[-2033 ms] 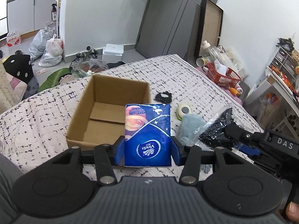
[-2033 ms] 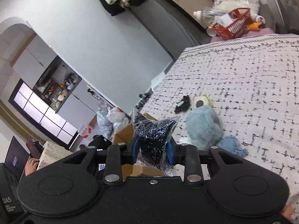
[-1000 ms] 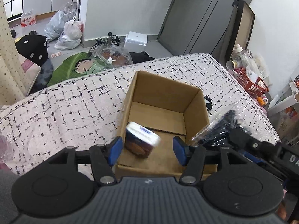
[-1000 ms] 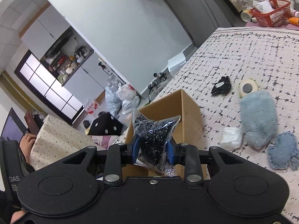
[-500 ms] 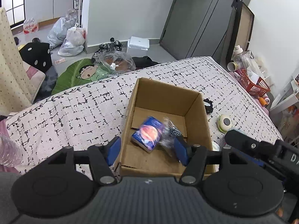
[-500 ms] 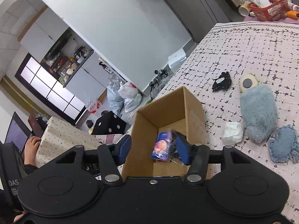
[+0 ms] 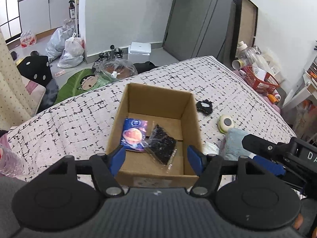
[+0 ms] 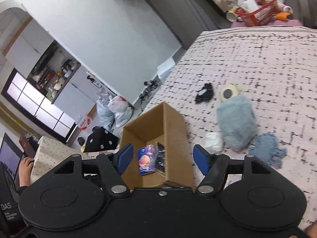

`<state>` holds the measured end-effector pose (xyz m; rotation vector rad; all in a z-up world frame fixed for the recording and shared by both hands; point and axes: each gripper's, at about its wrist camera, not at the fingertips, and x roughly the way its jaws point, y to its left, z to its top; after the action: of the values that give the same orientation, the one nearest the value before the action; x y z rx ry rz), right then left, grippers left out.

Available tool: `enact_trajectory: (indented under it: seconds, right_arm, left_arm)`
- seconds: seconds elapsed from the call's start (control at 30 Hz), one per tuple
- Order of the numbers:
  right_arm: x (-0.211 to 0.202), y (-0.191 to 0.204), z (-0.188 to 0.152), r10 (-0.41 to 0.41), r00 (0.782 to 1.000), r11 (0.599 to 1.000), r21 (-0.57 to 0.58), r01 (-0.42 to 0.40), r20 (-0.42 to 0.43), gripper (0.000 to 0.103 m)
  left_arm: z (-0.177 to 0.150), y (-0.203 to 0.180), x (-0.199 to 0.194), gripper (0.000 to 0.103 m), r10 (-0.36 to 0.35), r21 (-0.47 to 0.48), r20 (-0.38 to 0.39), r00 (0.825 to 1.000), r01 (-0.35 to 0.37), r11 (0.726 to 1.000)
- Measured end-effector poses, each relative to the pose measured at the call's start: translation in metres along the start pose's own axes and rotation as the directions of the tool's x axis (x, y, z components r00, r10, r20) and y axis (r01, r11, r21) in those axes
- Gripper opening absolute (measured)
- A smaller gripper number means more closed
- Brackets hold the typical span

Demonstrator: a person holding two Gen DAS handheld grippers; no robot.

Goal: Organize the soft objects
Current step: 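Withdraw both tools from the box toward the white cloth and denim fish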

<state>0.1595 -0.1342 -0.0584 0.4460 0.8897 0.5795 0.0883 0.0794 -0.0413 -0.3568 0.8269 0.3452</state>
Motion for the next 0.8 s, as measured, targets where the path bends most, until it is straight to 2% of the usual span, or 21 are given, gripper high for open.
enact_trajectory:
  seconds: [0.3,0.8]
  right_arm:
    - [-0.013,-0.032,0.004,-0.088,0.996,0.991,0.097,0.091,-0.034,0.066]
    - [-0.030,-0.075,0.011,-0.115,0.993,0.962,0.245,0.119,-0.030,0.066]
  left_arm:
    - [-0.005,-0.033,-0.002,0.067,-0.015,0.029,-0.007,1.000,0.015,0.999]
    - [-0.002,-0.080,0.015,0.067,-0.047,0.048,-0.023,0.999,0.048,0.998]
